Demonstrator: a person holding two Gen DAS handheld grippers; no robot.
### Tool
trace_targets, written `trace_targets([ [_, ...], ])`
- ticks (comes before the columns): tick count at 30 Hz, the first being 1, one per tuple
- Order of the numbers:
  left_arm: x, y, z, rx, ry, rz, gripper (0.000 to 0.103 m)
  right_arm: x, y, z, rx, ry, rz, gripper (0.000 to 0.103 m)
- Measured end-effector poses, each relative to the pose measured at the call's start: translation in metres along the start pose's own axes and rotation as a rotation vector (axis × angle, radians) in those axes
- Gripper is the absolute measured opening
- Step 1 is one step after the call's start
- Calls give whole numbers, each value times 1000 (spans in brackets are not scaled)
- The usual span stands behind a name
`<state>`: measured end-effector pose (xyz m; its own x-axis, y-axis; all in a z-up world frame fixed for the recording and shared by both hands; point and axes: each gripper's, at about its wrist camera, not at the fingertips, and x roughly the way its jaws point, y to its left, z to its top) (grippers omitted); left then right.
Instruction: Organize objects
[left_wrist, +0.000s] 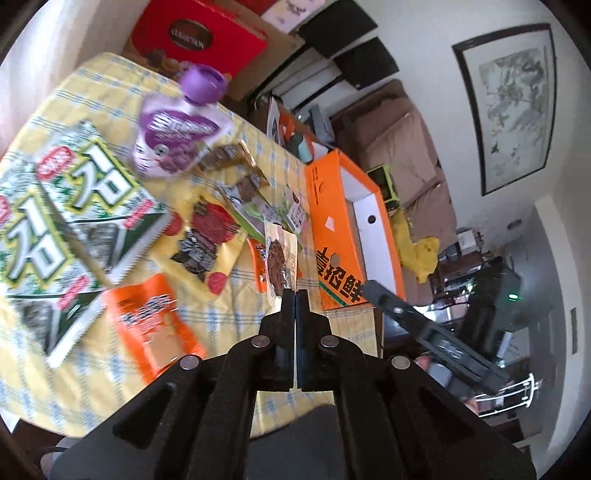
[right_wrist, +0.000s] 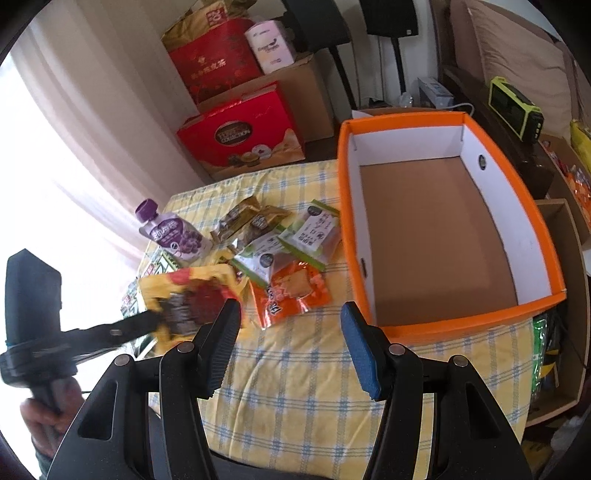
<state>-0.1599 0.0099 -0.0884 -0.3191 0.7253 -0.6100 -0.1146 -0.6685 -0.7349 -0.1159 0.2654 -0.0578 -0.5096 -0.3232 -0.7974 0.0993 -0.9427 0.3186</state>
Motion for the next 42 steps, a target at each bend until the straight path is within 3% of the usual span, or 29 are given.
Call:
trace_targets([
  [16, -55, 39, 5, -36, -89, 43, 0, 75, 50, -14, -83, 147, 60, 58],
  [19, -51, 49, 6, -53, -81, 55, 0, 97, 48, -12, -22, 177, 104, 49],
  [23, -45, 58, 7, -67, -71, 63, 0, 117, 46, -8, 32, 201, 140, 45],
  [33, -36, 79, 9, -109, -57, 76, 0, 129, 50, 2, 35, 178, 139, 40],
  [42, -28, 89, 8, -138, -37, 75, 0, 127, 49, 7, 91, 144, 253, 36],
])
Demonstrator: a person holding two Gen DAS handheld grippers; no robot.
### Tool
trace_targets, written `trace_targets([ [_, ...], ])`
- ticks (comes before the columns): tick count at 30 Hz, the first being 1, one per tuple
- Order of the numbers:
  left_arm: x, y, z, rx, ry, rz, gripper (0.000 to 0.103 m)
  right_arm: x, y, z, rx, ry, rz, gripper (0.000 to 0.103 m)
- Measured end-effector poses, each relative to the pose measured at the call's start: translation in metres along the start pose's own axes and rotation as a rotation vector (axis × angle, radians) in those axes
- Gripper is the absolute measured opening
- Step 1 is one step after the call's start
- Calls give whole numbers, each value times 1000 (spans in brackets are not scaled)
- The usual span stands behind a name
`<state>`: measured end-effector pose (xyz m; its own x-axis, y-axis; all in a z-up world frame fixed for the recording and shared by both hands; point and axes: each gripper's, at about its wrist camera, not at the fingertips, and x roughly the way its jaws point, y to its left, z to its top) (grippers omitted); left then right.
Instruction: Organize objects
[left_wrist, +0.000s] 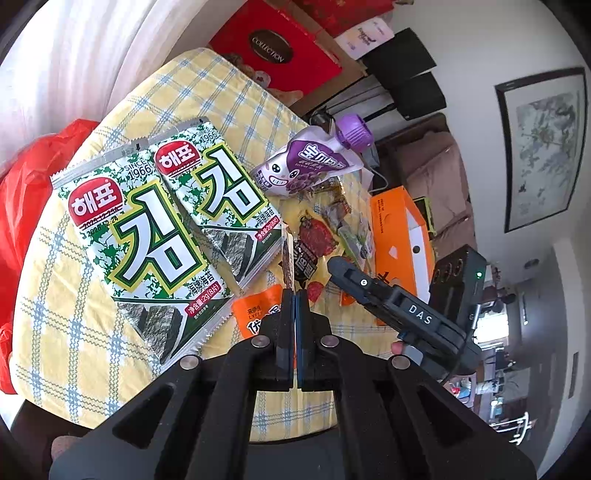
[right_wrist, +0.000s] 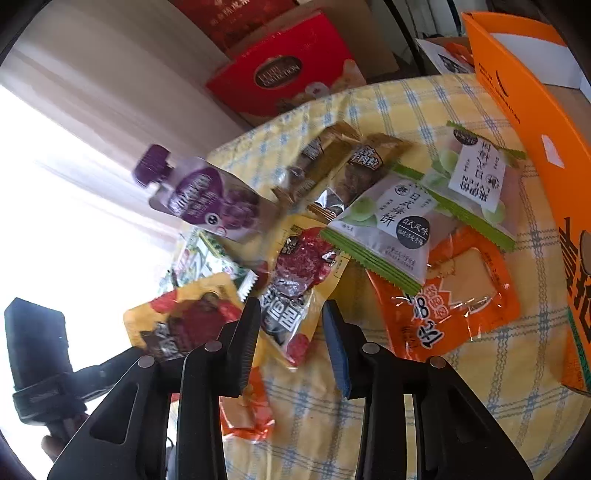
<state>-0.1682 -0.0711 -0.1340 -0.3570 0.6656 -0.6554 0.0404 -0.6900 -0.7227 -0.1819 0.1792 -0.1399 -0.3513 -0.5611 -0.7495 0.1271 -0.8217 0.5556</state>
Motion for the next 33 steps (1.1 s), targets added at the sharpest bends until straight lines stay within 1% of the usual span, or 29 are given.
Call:
trace_targets([
  [3, 2, 2, 0, -3, 7, 1, 0, 2, -3, 1, 23, -6, 36, 35],
  [5, 4, 3, 0, -9, 16, -1, 0, 1, -5, 0, 39, -13, 70, 31],
  [6, 6, 4, 0, -15, 22, -4, 0, 3, -6, -1, 44, -11, 86, 27],
  [7, 7, 6, 0, -21, 27, -6, 0, 5, -7, -2, 47, -5, 87, 24],
  [9, 11, 8, -1, -28, 35, -2, 0, 14, -10, -3, 42, 19, 43, 20],
  [10, 12, 9, -1, -31, 38, -1, 0, 17, -11, -3, 45, 18, 55, 17],
  [14, 17, 15, -3, -48, 51, 7, 1, 18, -14, 3, 50, 7, 74, 18],
  [17, 19, 19, -4, -59, 56, 11, 1, 23, -14, 8, 48, 23, 65, 13],
  [18, 20, 20, -4, -64, 56, 10, 1, 23, -12, 10, 34, 20, 50, 10],
  [19, 19, 19, -4, -66, 57, 6, 1, 23, -11, 10, 25, 19, 40, 4],
  [22, 18, 16, -5, -59, 55, -10, 1, 21, -6, 7, -16, -7, 16, 2],
  [26, 9, 7, -5, -44, 42, -47, 1, 11, -2, 3, -23, -39, 26, 1],
  [30, -5, -8, -4, -13, 20, -83, 1, -11, 11, 3, -82, -115, -7, 0],
  [33, -17, -20, -2, 12, -2, -91, 1, -29, 20, 5, -122, -143, -35, 0],
])
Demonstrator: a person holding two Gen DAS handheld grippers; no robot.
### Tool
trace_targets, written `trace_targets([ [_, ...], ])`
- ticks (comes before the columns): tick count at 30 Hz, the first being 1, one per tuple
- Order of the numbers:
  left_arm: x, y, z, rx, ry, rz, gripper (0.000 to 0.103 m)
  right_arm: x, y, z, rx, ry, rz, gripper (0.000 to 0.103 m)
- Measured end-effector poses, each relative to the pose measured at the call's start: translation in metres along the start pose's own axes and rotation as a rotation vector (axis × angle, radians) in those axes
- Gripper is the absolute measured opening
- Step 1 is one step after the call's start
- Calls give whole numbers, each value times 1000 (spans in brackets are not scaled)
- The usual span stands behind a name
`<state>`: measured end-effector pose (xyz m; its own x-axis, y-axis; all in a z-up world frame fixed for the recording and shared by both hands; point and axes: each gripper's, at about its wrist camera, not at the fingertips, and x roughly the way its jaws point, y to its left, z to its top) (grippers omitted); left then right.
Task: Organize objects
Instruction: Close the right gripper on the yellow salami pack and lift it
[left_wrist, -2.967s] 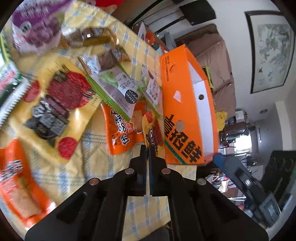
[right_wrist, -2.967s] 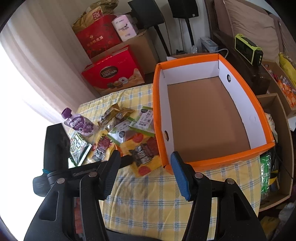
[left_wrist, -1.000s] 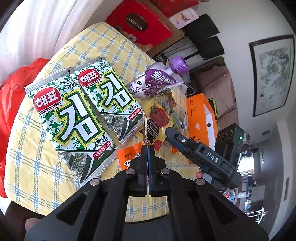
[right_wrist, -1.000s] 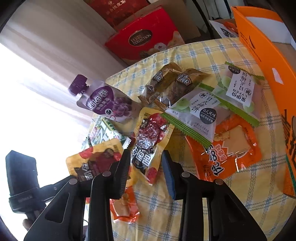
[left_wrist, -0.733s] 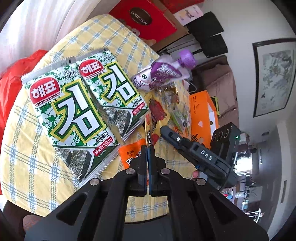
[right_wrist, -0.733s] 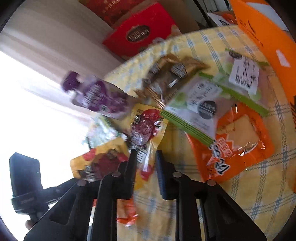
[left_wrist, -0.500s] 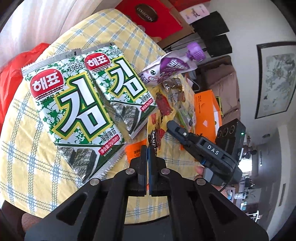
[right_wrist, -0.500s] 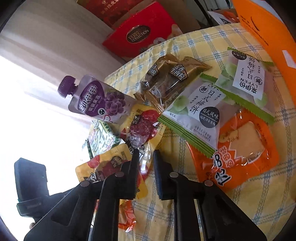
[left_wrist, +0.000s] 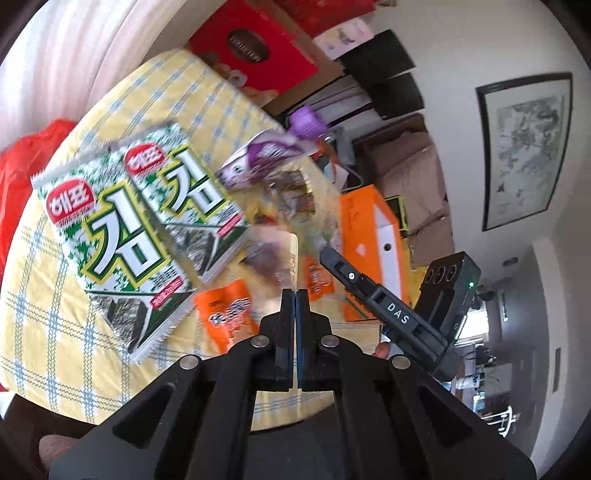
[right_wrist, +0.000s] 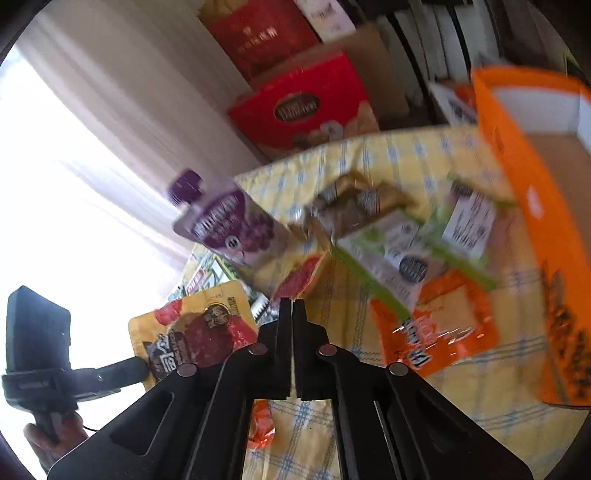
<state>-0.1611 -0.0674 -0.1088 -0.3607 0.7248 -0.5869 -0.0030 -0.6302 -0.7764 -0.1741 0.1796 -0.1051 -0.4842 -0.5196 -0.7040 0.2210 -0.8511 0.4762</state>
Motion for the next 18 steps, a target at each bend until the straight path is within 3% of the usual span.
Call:
trace_targets([
  [3, -9, -8, 2, 19, -20, -8, 0, -12, 3, 5, -24, -4, -11, 0],
  [5, -7, -9, 5, 27, -18, 9, 0, -15, 1, 4, -36, 45, -29, 0],
  [11, 14, 1, 13, 9, 7, 68, 0, 18, -19, -15, 42, 162, -9, 4],
  [14, 15, 11, 15, -6, 0, 76, 0, 31, -28, -16, 79, 151, -6, 6],
  [16, 13, 20, 15, -22, -9, 82, 0, 34, -31, -16, 87, 145, -19, 16],
  [18, 14, 30, 18, -38, -13, 97, 1, 37, -34, -17, 90, 149, -15, 16],
])
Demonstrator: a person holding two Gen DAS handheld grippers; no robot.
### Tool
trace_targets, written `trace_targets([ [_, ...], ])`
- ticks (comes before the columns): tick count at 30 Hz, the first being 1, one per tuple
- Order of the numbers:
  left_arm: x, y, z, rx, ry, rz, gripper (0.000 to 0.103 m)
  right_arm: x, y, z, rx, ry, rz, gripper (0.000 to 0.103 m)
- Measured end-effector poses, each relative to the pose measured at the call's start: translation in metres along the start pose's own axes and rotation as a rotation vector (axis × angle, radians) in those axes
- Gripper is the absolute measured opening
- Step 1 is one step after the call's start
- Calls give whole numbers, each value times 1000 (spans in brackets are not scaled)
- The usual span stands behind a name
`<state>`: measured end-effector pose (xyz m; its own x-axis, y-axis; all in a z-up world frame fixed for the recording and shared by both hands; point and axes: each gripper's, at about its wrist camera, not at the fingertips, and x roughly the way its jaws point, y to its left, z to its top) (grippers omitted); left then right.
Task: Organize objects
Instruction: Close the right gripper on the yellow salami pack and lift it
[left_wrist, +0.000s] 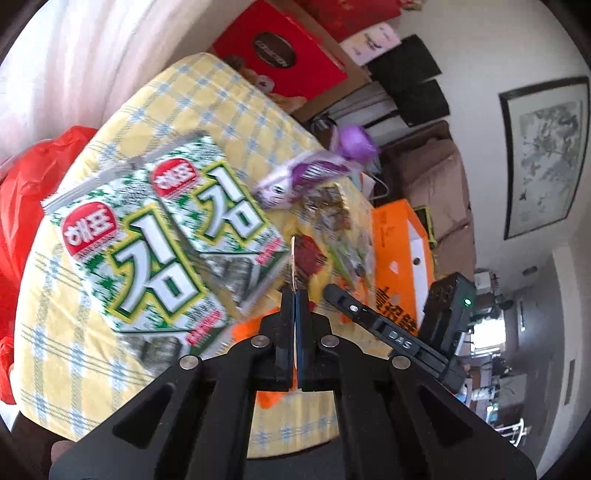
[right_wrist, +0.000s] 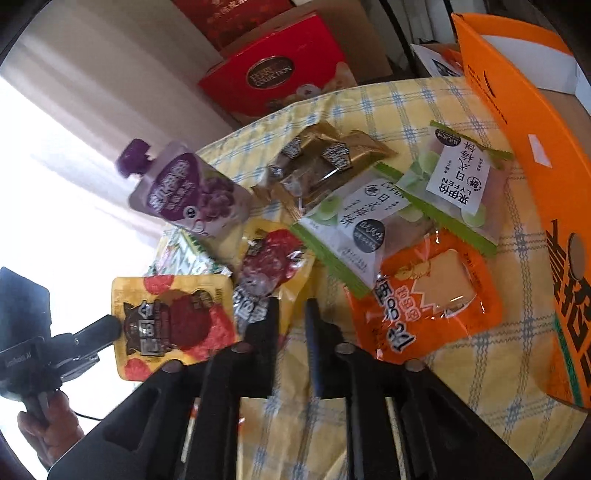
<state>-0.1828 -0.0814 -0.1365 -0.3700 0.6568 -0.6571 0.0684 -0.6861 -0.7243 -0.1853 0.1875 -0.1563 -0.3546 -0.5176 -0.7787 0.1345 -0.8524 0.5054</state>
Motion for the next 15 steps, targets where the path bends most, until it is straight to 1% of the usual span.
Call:
trace_targets([
  [5, 15, 23, 6, -56, 16, 50, 1, -1, -3, 1, 20, -10, 32, 16],
  [11, 26, 31, 1, -57, 35, 73, 1, -5, -3, 1, 40, -34, 150, 16],
  [15, 31, 35, 0, -65, 44, 85, 2, -7, -1, 1, 43, -50, 214, 16],
])
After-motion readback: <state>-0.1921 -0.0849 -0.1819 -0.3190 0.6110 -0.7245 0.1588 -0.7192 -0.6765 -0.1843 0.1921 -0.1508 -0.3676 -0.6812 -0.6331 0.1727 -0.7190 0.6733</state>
